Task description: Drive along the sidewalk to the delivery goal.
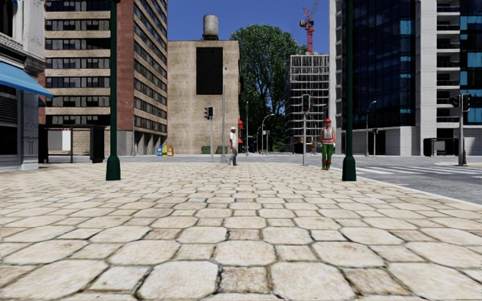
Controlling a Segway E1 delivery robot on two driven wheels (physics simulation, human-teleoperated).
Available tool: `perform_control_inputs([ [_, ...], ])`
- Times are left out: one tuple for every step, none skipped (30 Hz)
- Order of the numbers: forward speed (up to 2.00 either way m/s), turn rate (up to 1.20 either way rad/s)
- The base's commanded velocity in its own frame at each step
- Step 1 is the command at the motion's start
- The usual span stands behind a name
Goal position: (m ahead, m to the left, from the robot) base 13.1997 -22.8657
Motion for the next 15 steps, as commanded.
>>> perform_control_inputs([
  [2.0, 0.0],
  [2.0, 0.0],
  [1.98, 0.0],
  [1.95, 0.22],
  [1.93, 0.41],
  [1.91, 0.47],
  [1.88, 0.49],
  [1.8, 0.54],
  [1.78, 0.59],
  [1.78, 0.6],
  [1.77, 0.6],
  [1.77, 0.6],
  [1.77, 0.61],
  [1.77, 0.62],
  [1.77, 0.64],
])
